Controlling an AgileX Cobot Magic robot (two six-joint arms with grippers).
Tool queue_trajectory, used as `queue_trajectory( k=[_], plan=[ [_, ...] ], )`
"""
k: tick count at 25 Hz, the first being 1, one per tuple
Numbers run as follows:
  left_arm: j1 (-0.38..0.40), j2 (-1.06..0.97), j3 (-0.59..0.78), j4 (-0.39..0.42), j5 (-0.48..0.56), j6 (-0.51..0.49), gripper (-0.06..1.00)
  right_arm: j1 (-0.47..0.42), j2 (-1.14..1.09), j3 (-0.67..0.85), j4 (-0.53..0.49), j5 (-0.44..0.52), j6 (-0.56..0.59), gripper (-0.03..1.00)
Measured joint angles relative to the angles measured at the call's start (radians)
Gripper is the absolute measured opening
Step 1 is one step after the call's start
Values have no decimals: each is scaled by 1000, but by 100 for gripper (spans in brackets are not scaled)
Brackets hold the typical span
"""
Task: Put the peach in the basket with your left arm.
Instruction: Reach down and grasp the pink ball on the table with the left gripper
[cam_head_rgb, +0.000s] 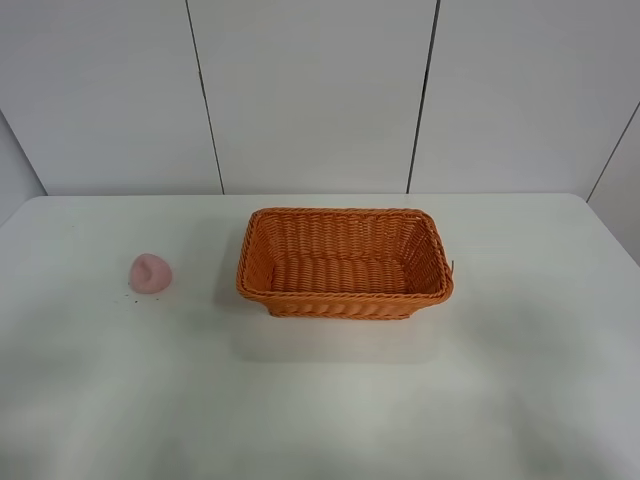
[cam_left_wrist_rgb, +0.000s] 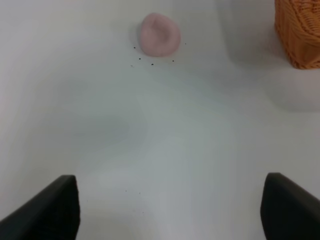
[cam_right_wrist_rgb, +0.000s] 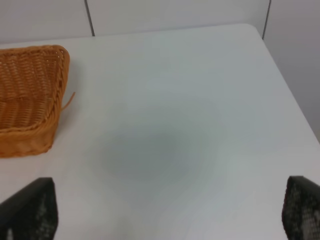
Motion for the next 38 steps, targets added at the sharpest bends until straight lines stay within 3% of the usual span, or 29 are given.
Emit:
queue_trajectory(
  k=[11,15,30,38],
  plan=[
    [0,0,-1,0,-1,13,85,0,0,0,0,0,0,69],
    [0,88,-52,-16,-1,18,85,0,0,0,0,0,0,69],
    [0,1000,-436,-31,-162,49,85,0,0,0,0,0,0,69],
    [0,1508,-733,-31,-164,77,85,0,0,0,0,0,0,69]
  ],
)
